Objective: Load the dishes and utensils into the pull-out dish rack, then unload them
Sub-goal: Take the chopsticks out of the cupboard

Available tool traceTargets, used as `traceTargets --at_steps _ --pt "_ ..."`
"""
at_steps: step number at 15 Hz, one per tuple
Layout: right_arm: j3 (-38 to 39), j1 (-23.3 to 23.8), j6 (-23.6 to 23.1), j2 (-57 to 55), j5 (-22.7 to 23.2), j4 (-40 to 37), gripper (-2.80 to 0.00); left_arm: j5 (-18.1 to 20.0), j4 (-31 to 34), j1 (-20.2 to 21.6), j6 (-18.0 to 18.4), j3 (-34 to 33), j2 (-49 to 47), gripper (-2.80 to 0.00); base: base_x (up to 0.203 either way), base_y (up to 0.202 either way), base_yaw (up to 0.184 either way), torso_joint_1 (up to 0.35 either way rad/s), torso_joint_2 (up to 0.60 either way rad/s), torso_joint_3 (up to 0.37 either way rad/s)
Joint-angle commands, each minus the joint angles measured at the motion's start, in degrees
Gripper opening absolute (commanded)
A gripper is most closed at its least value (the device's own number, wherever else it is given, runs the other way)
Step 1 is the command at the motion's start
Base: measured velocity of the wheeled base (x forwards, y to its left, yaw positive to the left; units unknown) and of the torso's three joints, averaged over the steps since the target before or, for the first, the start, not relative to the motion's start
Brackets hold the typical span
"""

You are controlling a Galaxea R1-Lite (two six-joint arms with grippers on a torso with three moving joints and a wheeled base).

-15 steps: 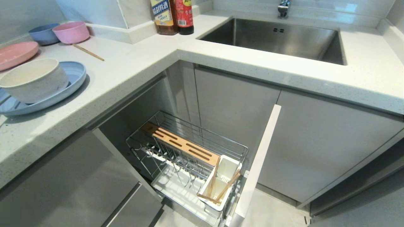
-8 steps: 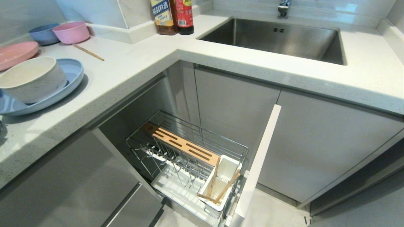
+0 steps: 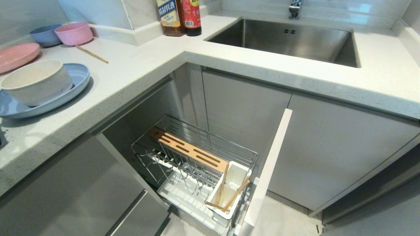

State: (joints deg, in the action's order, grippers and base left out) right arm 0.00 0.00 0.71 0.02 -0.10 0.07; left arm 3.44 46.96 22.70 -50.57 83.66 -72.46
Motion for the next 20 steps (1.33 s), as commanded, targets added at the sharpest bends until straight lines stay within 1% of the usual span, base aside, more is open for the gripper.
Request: traceTargets --at_steps 1,4,8,9,13,15,18,19,20 --pt "0.09 0.00 0.00 -0.02 0.01 0.01 -2.80 -0.08 0.24 1.21 -0.32 0.39 0.24 -2.80 0.000 0.000 0.000 0.000 0.00 0.000" --pt "0.09 0.00 0.00 -0.02 0.01 0.01 -2.80 -0.27 0.24 3.41 -0.32 0.24 0.97 -2.80 0.000 0.000 0.000 0.000 0.00 0.000" --pt "0.09 0.00 0.00 -0.02 0.01 0.01 -2.80 0.37 0.41 3.32 -0.44 -0.53 1.08 -2.80 0.000 0.000 0.000 0.000 0.00 0.000" --pt "0.09 0.00 0.00 -0.02 0.01 0.01 -2.80 1.05 0.34 3.32 -0.98 -1.23 0.93 -2.80 0.000 0.000 0.000 0.000 0.00 0.000" --pt "0.09 0.00 0.00 -0.02 0.01 0.01 -2.80 4.75 0.37 3.40 -1.11 -2.69 -0.10 -2.80 0.000 0.000 0.000 0.000 0.00 0.000" --pt "0.09 0.00 0.00 -0.02 0.01 0.01 -2.80 5.53 0.33 3.41 -1.11 -2.98 -0.49 -2.80 0.000 0.000 0.000 0.000 0.00 0.000" --pt "0.09 0.00 0.00 -0.02 0.01 0.01 -2.80 5.61 0.25 3.41 -1.02 -3.23 -0.58 -2.80 0.000 0.000 0.000 0.000 0.00 0.000" --pt "0.09 0.00 0.00 -0.02 0.01 0.01 -2.80 5.61 0.24 3.41 -1.06 -3.21 -0.57 0.00 0.000 0.000 0.000 0.000 0.00 0.000" --pt "0.09 0.00 0.00 -0.02 0.01 0.01 -2.80 5.61 0.24 3.58 -1.20 -3.07 -0.40 0.00 0.000 0.000 0.000 0.000 0.00 0.000"
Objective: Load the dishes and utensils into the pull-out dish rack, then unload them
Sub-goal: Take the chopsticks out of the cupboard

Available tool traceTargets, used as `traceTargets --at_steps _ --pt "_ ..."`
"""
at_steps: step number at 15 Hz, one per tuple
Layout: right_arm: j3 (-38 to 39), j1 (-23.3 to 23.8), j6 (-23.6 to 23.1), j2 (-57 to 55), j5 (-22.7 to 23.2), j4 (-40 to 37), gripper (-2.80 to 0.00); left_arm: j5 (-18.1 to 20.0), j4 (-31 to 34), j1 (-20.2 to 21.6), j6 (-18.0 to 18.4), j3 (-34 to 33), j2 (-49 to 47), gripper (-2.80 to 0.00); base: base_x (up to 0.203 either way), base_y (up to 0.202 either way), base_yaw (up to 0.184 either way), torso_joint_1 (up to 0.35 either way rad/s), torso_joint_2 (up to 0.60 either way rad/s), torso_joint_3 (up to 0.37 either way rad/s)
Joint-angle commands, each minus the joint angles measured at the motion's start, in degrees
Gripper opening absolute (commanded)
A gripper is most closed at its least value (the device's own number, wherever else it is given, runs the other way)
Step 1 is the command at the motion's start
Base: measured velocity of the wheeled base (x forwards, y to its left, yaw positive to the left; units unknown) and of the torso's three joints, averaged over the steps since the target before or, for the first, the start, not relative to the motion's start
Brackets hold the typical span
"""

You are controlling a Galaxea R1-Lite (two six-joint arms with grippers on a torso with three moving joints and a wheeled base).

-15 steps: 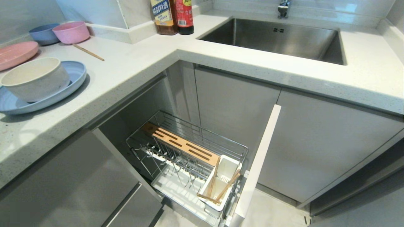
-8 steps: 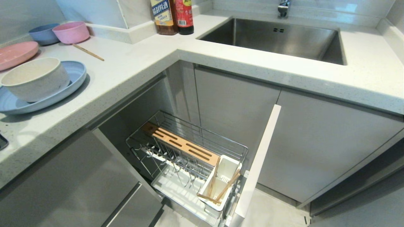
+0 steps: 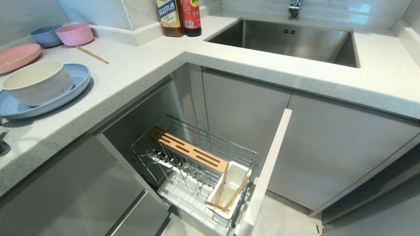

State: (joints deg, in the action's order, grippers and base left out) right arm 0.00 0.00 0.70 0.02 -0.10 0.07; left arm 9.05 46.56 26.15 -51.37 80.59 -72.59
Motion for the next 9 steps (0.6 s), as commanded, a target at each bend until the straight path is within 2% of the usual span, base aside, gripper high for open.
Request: traceTargets --at_steps 1,6,9 --pt "0.09 0.00 0.00 -0.02 0.01 0.01 -2.80 0.00 0.55 0.13 -0.35 0.04 -0.24 0.00 0.000 0.000 0.000 0.000 0.00 0.000" --pt "0.09 0.00 0.00 -0.02 0.01 0.01 -2.80 -0.09 0.47 0.07 -0.40 2.11 1.08 0.00 0.000 0.000 0.000 0.000 0.00 0.000" --pt "0.09 0.00 0.00 -0.02 0.01 0.01 -2.80 -0.13 -0.89 -0.20 -0.18 6.22 5.12 0.00 0.000 0.000 0.000 0.000 0.00 0.000"
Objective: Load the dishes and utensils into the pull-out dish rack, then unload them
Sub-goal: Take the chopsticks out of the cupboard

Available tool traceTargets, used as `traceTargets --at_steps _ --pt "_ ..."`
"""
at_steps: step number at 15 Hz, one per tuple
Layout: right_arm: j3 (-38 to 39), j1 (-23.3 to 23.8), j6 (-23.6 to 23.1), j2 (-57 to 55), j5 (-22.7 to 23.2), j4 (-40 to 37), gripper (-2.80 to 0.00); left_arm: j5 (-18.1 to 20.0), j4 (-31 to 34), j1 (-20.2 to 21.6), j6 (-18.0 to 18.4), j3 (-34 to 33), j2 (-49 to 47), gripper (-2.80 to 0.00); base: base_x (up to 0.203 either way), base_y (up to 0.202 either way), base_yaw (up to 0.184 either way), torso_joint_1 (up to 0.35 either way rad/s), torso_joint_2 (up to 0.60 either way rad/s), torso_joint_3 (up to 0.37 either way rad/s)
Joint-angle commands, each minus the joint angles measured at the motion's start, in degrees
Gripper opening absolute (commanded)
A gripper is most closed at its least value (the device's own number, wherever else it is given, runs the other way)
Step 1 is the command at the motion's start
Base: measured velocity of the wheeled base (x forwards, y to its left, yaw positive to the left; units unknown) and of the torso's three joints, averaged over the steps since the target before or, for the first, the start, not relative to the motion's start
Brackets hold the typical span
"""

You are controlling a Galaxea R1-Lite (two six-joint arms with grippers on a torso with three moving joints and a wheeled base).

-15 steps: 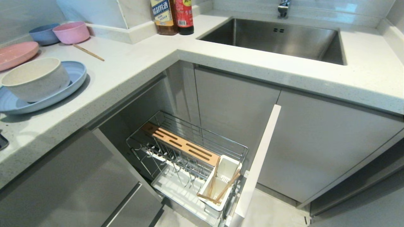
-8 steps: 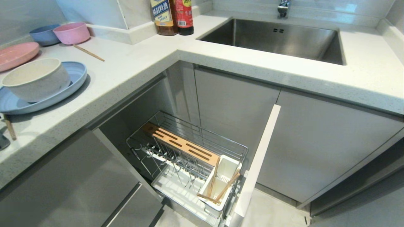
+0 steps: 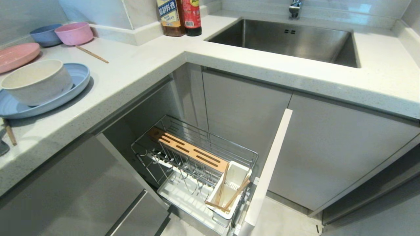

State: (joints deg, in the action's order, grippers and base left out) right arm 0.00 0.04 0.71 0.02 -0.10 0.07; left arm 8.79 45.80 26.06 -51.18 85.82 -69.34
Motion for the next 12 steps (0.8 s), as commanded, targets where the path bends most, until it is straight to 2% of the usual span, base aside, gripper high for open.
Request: traceTargets --at_steps 1,2,5,7,9,12 --pt "0.09 -0.04 0.00 -0.02 0.01 0.01 -2.80 0.02 -1.77 -0.52 -0.05 2.54 3.56 0.00 0.000 0.000 0.000 0.000 0.00 0.000" --pt "0.09 -0.04 0.00 -0.02 0.01 0.01 -2.80 -0.10 -4.87 -1.08 0.51 3.99 5.19 -2.80 0.000 0.000 0.000 0.000 0.00 0.000" --pt "0.08 -0.04 0.00 -0.02 0.01 0.01 -2.80 -0.11 -14.63 -2.81 3.76 9.20 7.59 -2.80 0.000 0.000 0.000 0.000 0.00 0.000" --pt "0.09 -0.04 0.00 -0.02 0.01 0.01 -2.80 0.28 -22.50 -7.24 7.70 10.47 8.36 -2.80 0.000 0.000 0.000 0.000 0.00 0.000" --pt "0.09 -0.04 0.00 -0.02 0.01 0.01 -2.80 1.52 -27.92 -13.33 9.62 11.38 8.31 -2.80 0.000 0.000 0.000 0.000 0.00 0.000" --pt "0.09 -0.04 0.00 -0.02 0.01 0.01 -2.80 3.30 -29.63 -27.49 10.36 12.04 8.09 -2.80 0.000 0.000 0.000 0.000 0.00 0.000"
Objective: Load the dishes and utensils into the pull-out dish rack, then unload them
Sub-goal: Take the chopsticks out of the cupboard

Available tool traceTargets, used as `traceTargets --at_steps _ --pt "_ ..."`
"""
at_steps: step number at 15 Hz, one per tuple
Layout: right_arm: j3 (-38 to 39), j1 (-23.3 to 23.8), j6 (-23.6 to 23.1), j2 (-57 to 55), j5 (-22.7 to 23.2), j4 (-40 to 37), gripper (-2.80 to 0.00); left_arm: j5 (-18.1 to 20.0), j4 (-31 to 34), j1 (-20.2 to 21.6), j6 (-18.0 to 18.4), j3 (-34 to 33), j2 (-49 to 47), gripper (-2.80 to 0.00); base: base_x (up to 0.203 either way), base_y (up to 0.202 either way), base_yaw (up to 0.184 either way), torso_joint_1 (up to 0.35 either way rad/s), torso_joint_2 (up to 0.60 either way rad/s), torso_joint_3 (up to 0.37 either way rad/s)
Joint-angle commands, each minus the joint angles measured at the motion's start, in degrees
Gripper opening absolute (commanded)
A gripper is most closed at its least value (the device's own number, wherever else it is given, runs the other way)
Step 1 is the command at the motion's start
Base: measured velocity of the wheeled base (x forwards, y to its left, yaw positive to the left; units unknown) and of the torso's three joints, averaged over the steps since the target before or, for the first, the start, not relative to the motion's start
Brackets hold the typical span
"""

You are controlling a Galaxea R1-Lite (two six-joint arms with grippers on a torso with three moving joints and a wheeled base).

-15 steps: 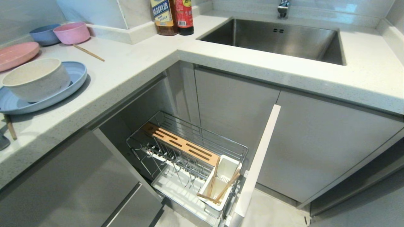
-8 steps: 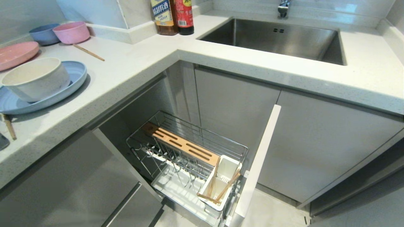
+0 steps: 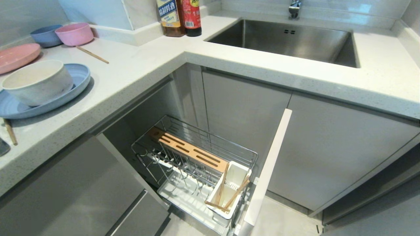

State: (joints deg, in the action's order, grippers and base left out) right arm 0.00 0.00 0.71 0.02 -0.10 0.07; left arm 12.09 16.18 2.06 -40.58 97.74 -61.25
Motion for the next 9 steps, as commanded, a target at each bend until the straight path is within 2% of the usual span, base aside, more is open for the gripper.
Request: traceTargets --at_steps 1,2,3,4,6,8,9 --pt "0.09 0.00 0.00 -0.02 0.01 0.01 -2.80 1.86 0.99 -7.67 -0.11 -0.52 0.00 -2.80 0.000 0.000 0.000 0.000 0.00 0.000" --pt "0.07 0.00 0.00 -0.02 0.01 0.01 -2.80 5.04 3.07 -12.13 0.21 -1.39 -0.07 -2.80 0.000 0.000 0.000 0.000 0.00 0.000" --pt "0.09 0.00 0.00 -0.02 0.01 0.01 -2.80 8.73 5.11 -15.30 2.33 -2.54 -0.36 -2.80 0.000 0.000 0.000 0.000 0.00 0.000" --pt "0.09 0.00 0.00 -0.02 0.01 0.01 -2.80 10.75 8.29 -17.60 6.52 -4.82 -0.65 -2.80 0.000 0.000 0.000 0.000 0.00 0.000" --pt "0.09 0.00 0.00 -0.02 0.01 0.01 -2.80 11.06 16.59 -20.87 11.27 -6.77 -3.37 -2.80 0.000 0.000 0.000 0.000 0.00 0.000" --pt "0.09 0.00 0.00 -0.02 0.01 0.01 -2.80 11.32 26.28 -22.21 21.23 -6.81 -7.67 -2.80 0.000 0.000 0.000 0.000 0.00 0.000" --pt "0.09 0.00 0.00 -0.02 0.01 0.01 -2.80 11.51 30.50 -23.57 24.04 -6.77 -9.58 -2.80 0.000 0.000 0.000 0.000 0.00 0.000"
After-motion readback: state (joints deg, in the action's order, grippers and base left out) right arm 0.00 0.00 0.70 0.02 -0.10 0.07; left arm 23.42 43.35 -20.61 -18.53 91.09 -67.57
